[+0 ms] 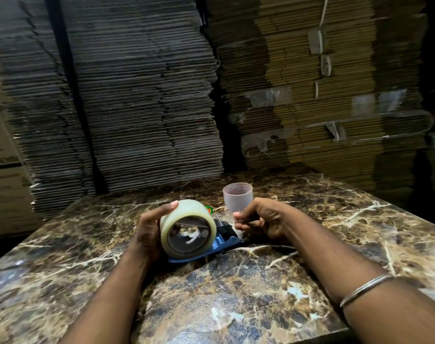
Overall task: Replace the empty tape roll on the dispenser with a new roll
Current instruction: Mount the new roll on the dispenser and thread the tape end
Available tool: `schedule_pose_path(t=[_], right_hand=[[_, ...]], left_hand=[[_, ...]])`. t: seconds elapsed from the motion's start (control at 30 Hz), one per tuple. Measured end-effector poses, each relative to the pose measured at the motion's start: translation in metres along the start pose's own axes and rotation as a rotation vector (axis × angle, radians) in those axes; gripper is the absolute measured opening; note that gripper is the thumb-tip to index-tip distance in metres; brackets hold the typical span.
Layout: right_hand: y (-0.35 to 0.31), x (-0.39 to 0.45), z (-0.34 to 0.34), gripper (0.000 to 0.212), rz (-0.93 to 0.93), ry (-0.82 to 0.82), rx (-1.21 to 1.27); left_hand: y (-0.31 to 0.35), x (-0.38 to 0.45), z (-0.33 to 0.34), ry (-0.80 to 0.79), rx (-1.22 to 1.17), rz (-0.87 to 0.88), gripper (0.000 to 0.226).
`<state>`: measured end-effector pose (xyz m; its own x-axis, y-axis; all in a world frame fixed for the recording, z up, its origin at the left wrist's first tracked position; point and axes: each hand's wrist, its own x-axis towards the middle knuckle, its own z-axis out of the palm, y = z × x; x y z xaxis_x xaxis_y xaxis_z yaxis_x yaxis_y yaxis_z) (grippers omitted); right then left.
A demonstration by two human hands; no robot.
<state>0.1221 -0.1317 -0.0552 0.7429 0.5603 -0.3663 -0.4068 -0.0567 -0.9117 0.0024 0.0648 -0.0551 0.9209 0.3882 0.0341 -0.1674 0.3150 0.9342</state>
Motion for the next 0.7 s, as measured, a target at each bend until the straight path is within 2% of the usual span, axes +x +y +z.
schedule_pose_path(t=[0.13,0.27,0.4,0.47,0.57,0.7], right_hand=[[0.001,0.003,0.000,0.010,-0.016,0.002,-0.008],[0.000,0.003,0.000,0.012,-0.019,0.008,-0.015],[0.000,0.001,-0.001,0.016,-0.006,0.008,-0.007],[0.000,0.002,-0.001,0.017,0.006,0.013,-0.016],[-0.001,0.005,-0.002,0.018,0.021,0.021,-0.054],[0.002,0.007,0.001,0.009,-0.007,0.037,-0.114]], left_hand=[[-0.003,0.002,-0.005,-0.011,-0.050,0.008,0.043],[-0.005,0.006,-0.014,0.065,-0.052,0.034,0.028],[-0.003,0.004,-0.008,0.052,-0.037,0.008,0.021],[-0.002,0.002,-0.004,0.045,-0.038,-0.004,0.028],[0.001,-0.001,0.001,0.018,-0.022,-0.044,0.055],[0.004,-0.005,0.001,0.017,0.003,-0.057,0.054]])
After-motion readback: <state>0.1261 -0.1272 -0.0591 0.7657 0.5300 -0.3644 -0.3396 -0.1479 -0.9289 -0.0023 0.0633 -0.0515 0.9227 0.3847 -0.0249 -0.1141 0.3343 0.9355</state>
